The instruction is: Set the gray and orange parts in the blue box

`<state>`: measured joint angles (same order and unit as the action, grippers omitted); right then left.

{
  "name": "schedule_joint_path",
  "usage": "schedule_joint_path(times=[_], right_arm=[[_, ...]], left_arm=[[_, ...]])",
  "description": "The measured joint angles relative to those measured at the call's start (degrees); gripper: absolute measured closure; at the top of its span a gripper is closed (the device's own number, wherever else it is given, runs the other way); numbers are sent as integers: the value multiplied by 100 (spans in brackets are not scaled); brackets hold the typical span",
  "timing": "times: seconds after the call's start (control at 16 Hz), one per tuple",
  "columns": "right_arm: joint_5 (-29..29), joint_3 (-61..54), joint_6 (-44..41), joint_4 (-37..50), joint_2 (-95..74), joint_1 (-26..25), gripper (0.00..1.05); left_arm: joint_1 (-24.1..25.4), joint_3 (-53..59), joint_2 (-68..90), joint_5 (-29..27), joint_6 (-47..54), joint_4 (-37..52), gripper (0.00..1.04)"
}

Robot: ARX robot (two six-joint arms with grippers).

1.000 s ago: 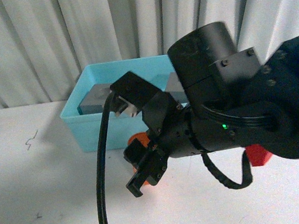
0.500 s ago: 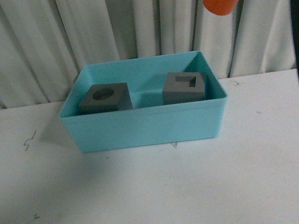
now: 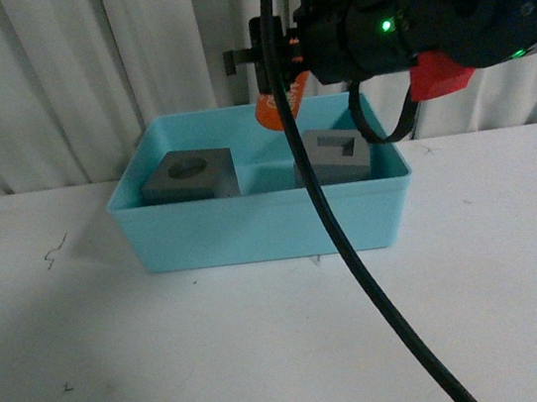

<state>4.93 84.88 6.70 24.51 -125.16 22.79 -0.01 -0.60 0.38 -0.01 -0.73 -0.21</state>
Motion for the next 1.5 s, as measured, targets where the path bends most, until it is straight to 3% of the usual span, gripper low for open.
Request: schedule_joint_path(times=[0.44,0.94,1.0,1.25,1.5], right_arm=[[-107,1364,136,-1123,-1193,203,57],[-282,2061,-109,-1847,-1880,391,57],[-284,2094,-164,-1840,-1912,389,51],[-234,2013,-205,-1471,-1875,391,7],[-166,636,-87,-391,-603,299,6]], left_arm=[[0,0,0,0,0,2,7],[0,0,0,0,0,0,7],[0,0,-2,2,-2,0,7],[0,0,0,0,0,0,7],[0,0,0,0,-2,2,7]])
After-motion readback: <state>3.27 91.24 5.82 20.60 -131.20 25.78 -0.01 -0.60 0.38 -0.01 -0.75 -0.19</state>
